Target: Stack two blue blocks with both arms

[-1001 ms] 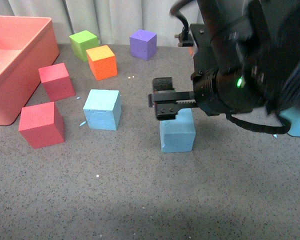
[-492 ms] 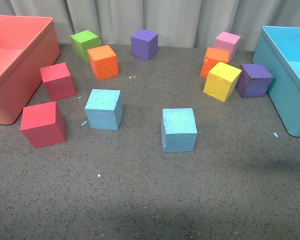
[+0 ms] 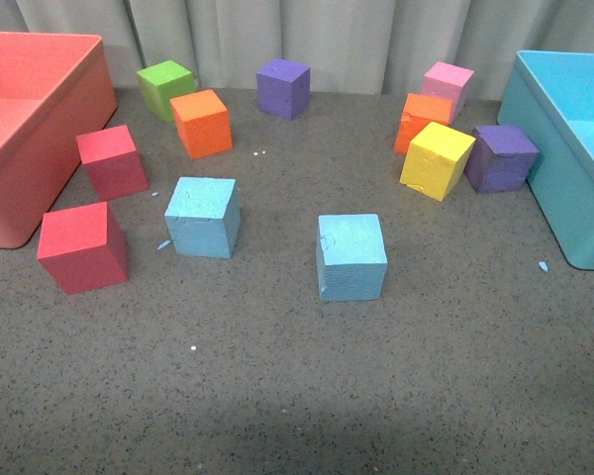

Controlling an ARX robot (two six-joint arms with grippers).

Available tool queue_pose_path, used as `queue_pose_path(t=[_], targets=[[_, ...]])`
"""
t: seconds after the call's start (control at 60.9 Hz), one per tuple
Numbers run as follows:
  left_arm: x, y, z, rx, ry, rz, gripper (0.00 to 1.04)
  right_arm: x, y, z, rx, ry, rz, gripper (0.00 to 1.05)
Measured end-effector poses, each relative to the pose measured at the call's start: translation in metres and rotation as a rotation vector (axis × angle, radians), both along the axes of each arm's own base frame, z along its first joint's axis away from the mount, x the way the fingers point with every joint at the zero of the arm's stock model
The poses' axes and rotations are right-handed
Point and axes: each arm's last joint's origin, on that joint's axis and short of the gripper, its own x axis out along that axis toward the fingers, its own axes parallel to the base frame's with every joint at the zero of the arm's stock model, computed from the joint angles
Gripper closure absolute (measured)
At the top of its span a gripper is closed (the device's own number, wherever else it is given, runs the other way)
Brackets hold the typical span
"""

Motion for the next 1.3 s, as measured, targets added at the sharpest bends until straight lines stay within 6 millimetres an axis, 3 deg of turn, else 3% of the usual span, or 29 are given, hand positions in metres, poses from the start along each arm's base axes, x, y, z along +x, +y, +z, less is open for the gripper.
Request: queue_pose_path(t=[0.098, 0.476, 1.296], targets=[[0.000, 0.000, 0.000, 0.000, 0.000, 0.000, 0.07, -0.009, -0.009, 0.000, 0.001, -0.001, -0.005, 1.04], [0.000, 0.000, 0.000, 0.000, 0.000, 0.000, 0.07, -0.032, -0.010, 0.004, 0.001, -0.016, -0.006, 1.04], [0.000, 0.000, 0.000, 0.000, 0.000, 0.000, 0.07, -0.053, -0.010, 0.005, 0.001, -0.021, -0.005, 1.04]])
